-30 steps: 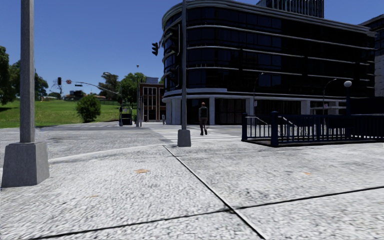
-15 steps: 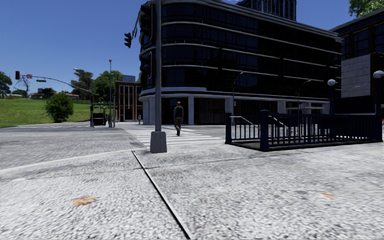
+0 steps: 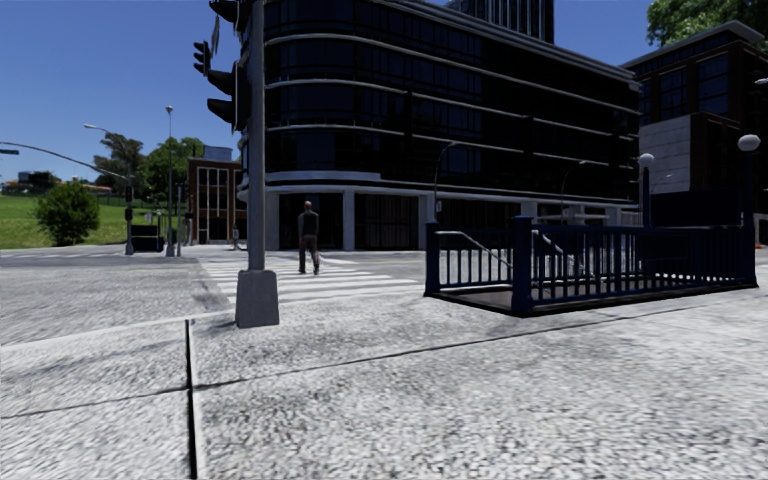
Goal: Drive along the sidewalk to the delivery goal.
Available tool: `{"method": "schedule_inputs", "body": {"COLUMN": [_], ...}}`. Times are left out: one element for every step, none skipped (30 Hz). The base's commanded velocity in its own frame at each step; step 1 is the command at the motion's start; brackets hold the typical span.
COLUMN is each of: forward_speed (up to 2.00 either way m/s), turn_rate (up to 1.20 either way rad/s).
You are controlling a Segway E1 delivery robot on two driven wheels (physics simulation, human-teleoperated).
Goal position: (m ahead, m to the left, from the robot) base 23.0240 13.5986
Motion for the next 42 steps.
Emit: {"method": "schedule_inputs", "body": {"forward_speed": [2.0, 2.0, 2.0, 2.0, 2.0, 2.0, 2.0, 2.0, 2.0, 2.0, 2.0, 2.0, 2.0, 2.0, 2.0, 2.0, 2.0, 2.0, 2.0, 2.0, 2.0, 2.0, 2.0, 2.0, 2.0, 2.0, 2.0, 2.0, 2.0, 2.0, 2.0, 2.0, 2.0, 2.0, 2.0, 2.0, 2.0, 2.0, 2.0, 2.0, 2.0, 2.0], "turn_rate": [0.0, 0.0, 0.0, 0.0, 0.0, 0.0, 0.0, 0.0, 0.0, 0.0, 0.0, 0.0, 0.0, 0.0, 0.0, 0.0, 0.0, 0.0, 0.0, 0.0, 0.0, 0.0, 0.0, 0.0, 0.0, 0.0, 0.0, 0.0, 0.0, 0.02, 0.12, 0.12, 0.16, 0.18, 0.18, 0.19, 0.19, 0.19, 0.2, 0.23, 0.23, 0.25]}}
